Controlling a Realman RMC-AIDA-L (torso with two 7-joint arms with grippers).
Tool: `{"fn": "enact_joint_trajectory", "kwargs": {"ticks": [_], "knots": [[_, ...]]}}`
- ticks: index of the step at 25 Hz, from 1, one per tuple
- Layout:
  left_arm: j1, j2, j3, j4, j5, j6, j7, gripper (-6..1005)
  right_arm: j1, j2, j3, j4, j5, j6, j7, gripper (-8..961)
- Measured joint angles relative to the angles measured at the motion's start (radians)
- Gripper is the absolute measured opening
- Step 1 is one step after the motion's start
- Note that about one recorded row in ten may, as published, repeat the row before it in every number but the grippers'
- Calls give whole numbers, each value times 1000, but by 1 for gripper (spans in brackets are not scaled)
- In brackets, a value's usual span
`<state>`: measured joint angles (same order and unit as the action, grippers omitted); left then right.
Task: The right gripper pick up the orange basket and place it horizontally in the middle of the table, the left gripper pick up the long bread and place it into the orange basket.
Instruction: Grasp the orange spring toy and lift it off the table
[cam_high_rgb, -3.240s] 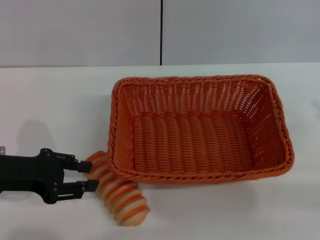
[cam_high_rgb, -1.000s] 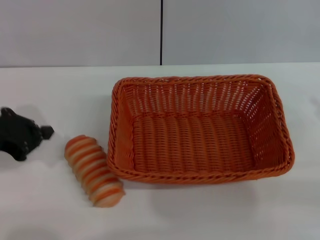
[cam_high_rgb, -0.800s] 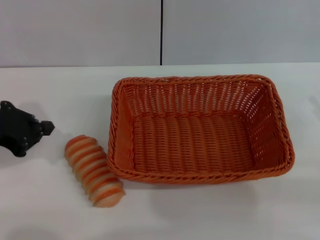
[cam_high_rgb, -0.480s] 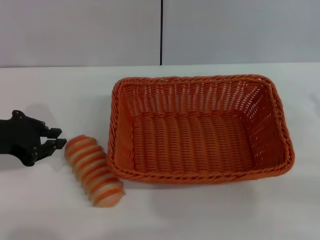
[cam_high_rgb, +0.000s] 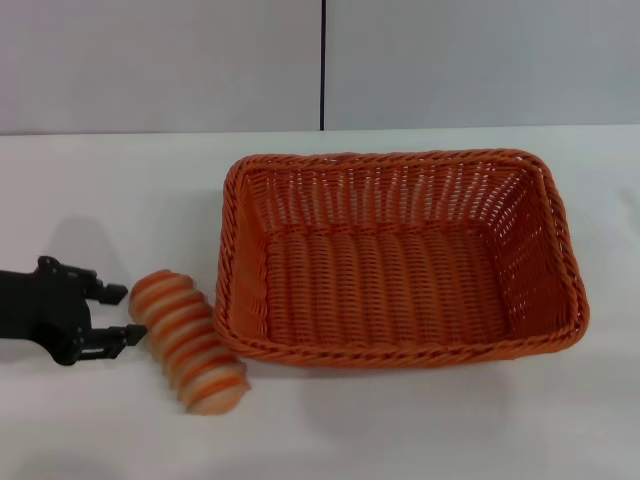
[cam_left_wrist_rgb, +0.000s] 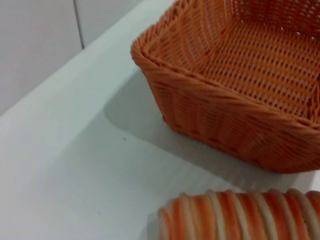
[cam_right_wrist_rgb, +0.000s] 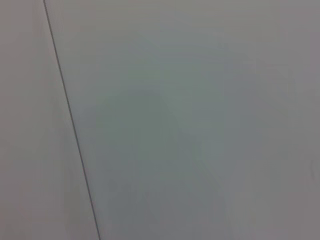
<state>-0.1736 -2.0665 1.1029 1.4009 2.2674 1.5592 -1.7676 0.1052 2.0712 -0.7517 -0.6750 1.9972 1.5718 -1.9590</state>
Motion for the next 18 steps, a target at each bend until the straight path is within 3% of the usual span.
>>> {"fn": "enact_joint_trajectory", "kwargs": {"ticks": [7, 18], "knots": [[-4, -1, 6, -38, 2, 13, -10, 483, 1, 0, 0, 0, 0, -2, -2, 411], [-6, -4, 81, -69, -13, -51, -49, 484, 1, -1, 0, 11, 0, -6, -15, 411]]}}
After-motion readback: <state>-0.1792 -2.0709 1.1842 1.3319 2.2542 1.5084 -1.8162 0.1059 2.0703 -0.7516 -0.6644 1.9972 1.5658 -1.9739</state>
